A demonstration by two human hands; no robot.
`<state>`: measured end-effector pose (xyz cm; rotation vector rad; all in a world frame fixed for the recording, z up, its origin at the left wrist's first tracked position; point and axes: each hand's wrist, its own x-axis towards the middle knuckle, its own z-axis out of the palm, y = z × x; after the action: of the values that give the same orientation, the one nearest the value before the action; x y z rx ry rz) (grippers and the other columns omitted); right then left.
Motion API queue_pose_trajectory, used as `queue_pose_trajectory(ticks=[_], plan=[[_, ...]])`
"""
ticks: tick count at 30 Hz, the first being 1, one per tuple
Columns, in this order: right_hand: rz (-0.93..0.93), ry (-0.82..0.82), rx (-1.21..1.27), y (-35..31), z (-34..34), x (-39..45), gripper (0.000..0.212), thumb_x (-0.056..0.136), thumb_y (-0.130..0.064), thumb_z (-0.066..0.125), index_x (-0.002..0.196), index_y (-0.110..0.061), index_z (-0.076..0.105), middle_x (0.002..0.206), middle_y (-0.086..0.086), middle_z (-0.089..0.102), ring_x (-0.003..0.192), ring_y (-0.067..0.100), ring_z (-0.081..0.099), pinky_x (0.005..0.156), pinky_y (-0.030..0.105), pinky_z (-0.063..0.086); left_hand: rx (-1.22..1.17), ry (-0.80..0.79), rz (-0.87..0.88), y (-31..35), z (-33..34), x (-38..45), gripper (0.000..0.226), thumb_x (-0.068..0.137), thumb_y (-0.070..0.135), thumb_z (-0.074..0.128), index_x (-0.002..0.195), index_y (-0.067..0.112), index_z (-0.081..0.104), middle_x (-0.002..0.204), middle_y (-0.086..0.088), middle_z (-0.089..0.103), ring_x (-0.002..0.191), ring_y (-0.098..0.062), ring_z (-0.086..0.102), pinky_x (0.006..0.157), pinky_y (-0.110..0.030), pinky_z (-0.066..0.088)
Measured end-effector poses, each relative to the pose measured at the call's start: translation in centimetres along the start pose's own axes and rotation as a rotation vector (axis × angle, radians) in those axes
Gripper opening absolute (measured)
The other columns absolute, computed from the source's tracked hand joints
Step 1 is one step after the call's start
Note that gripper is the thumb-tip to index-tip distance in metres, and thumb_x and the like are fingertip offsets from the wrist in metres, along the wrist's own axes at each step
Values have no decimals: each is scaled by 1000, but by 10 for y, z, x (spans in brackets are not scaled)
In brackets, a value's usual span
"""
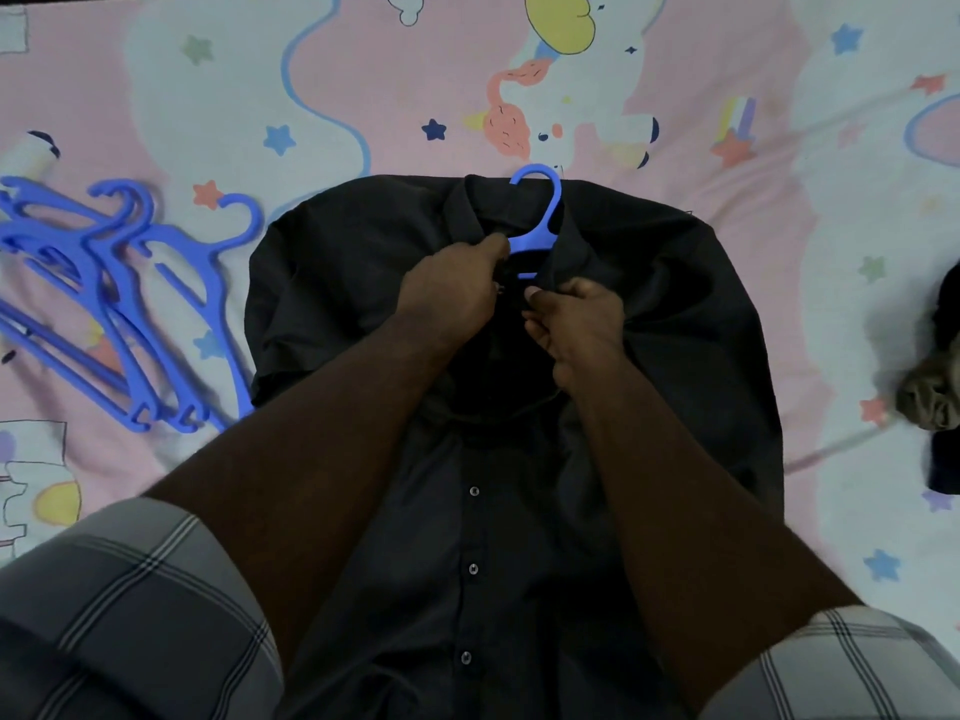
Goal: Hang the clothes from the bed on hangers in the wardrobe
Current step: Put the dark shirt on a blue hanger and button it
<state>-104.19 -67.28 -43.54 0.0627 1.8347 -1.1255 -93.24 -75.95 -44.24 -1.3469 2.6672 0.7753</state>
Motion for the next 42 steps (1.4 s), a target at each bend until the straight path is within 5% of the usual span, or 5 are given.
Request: queue_pose_trajectory(ticks=[8,12,20,31,42], plan=[[108,-113,3,-3,-3,-6,24,88,-3,72,70,-10,58,69,8,62,60,15,60,60,26,55,5,-77,-41,-5,-2,-1,18,92,26,57,108,21,63,107,-10,50,85,-31,58,74,-38,48],[101,-158,34,-2,-2,-10,21,90,1,66,73,-8,59,72,9,63,67,18,63,67,29,58,-196,-24,-83,-4,-8,-3,15,90,19,60,102,16,69,102,-5,62,91,-22,60,78,-27,43],[-90,-213,58,10,6,-26,7,92,-4,67,86,-2,66,79,10,66,73,15,64,71,26,58,-668,-108,-381,4,-26,-19,10,92,19,61,89,18,70,70,4,67,52,0,60,50,-15,47],[-236,-181,17,17,3,-40,13,90,-4,64,90,-12,75,79,6,74,73,17,69,71,30,58,-733,-87,-422,7,-29,-34,12,93,20,61,83,17,68,64,4,63,50,-3,58,48,-17,47],[-384,-74,-299,15,8,-44,15,85,-30,76,77,-19,72,67,-2,72,65,17,72,68,48,61,-906,-168,-433,4,-38,-46,13,90,27,68,91,15,74,77,1,71,68,-9,65,62,-26,49]])
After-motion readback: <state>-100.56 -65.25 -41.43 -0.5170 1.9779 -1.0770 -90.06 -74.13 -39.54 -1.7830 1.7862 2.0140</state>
